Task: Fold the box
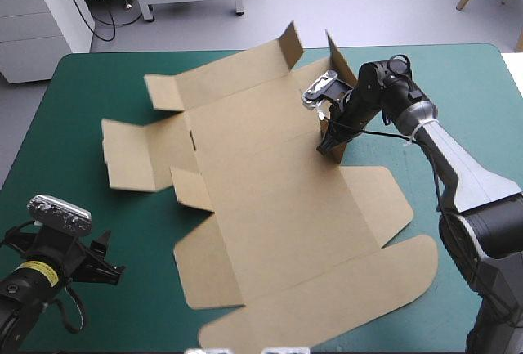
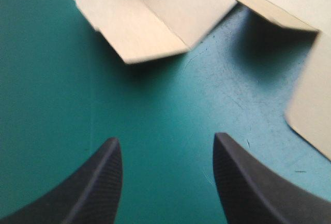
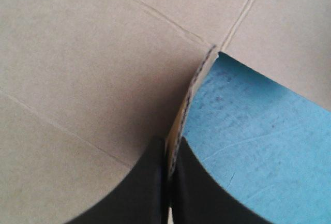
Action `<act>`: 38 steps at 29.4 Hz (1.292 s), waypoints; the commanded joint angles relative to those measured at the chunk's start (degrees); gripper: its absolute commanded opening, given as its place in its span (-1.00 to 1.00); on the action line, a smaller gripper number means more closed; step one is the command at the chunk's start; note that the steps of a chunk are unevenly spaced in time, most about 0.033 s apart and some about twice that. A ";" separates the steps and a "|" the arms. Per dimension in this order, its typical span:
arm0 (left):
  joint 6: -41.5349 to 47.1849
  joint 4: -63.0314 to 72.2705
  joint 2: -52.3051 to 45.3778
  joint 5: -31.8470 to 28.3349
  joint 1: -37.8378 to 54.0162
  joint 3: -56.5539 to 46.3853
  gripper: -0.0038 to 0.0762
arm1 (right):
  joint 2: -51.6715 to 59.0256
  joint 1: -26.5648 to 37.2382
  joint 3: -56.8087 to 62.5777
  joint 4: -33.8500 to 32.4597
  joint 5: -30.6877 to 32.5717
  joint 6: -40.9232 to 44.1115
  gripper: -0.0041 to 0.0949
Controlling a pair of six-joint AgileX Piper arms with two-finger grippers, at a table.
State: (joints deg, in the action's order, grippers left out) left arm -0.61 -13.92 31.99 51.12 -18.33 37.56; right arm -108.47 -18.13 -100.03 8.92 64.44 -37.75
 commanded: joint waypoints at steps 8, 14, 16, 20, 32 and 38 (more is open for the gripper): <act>0.26 -3.65 0.31 -0.05 -0.20 2.06 0.04 | 3.04 -0.63 -1.89 1.55 -4.09 -30.55 -0.95; 0.61 -3.74 0.31 0.58 -0.20 2.06 0.04 | 3.04 -0.63 -1.89 11.09 -7.73 -50.22 -0.95; 0.61 -3.74 0.31 0.45 -0.20 2.06 0.04 | 3.04 -0.63 -1.89 15.86 -11.34 -55.22 -0.95; 2.32 -4.60 0.31 0.37 -0.20 2.06 0.04 | 2.93 -0.63 -1.89 24.98 -15.49 -57.28 -0.95; 4.02 -4.97 0.31 -1.09 -0.20 2.06 0.04 | 1.20 -6.55 -1.79 23.25 -4.58 -57.17 -0.95; 4.02 -6.41 0.31 -0.23 -0.20 2.06 0.04 | -1.01 -6.91 -1.79 21.55 -3.70 -54.61 -0.95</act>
State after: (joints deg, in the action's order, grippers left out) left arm 2.84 -18.38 31.99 53.45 -18.33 37.56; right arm -111.94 -25.13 -100.03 29.32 60.68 -92.85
